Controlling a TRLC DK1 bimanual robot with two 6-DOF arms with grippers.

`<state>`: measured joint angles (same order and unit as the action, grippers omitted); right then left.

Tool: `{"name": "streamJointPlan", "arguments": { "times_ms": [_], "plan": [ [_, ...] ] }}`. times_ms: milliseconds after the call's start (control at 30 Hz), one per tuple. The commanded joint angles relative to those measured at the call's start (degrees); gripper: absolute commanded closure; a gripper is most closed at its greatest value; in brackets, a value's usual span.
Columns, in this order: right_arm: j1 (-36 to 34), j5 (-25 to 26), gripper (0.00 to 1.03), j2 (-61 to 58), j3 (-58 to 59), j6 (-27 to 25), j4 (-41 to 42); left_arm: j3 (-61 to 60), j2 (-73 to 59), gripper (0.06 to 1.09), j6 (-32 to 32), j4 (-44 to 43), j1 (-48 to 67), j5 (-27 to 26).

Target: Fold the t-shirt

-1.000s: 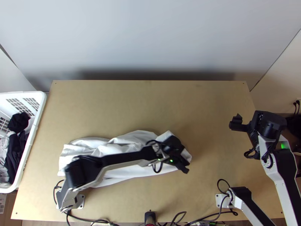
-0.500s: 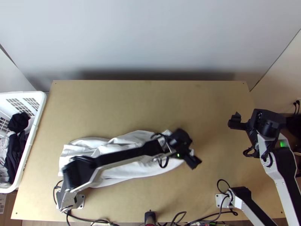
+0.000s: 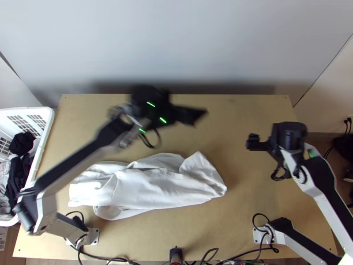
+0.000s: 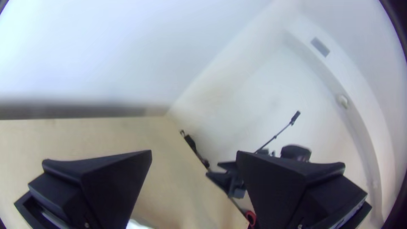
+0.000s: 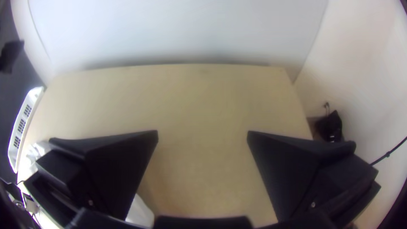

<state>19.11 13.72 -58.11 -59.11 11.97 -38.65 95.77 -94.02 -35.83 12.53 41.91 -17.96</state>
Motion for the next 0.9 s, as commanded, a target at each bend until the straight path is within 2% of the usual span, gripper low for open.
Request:
{"name": "streamJointPlan", "arguments": {
  "times_ms": [0, 67, 167, 300, 333, 467, 633, 867],
  "plan": [
    [8.5, -3.1, 0.05, -8.3, -2.7, 3.9, -1.5, 3.0, 6.7, 0.12, -4.2, 1.7, -11.1, -0.6],
    [10.3, -6.5, 0.05, -12.4, -4.8, 6.5, -3.1, 1.9, 7.3, 0.12, -4.6, 3.9, -14.5, -0.1],
    [13.4, -13.7, 0.05, -18.4, -8.5, 11.5, -6.1, -1.3, 8.1, 0.12, -2.5, 6.8, -18.8, 4.4],
    [19.3, -23.3, 0.05, -25.8, -15.8, 17.8, -8.5, -7.4, 11.7, 0.12, 11.0, 7.8, -21.5, 14.3],
    [21.1, -24.8, 0.05, -28.2, -18.2, 18.5, -9.4, -8.8, 12.8, 0.12, 13.1, 7.7, -22.2, 15.3],
    [26.9, -30.2, 0.05, -38.5, -27.3, 21.8, -12.5, -13.6, 17.4, 0.12, 13.8, 9.0, -27.7, 15.3],
    [34.2, -31.5, 0.05, -47.1, -36.5, 23.1, -13.1, -22.3, 24.8, 0.12, 18.3, 9.6, -33.5, 16.0],
    [38.6, -33.3, 0.05, -58.3, -48.0, 22.9, -14.0, -31.3, 33.1, 0.12, 20.4, 10.1, -39.2, 15.9]
  ]
}}
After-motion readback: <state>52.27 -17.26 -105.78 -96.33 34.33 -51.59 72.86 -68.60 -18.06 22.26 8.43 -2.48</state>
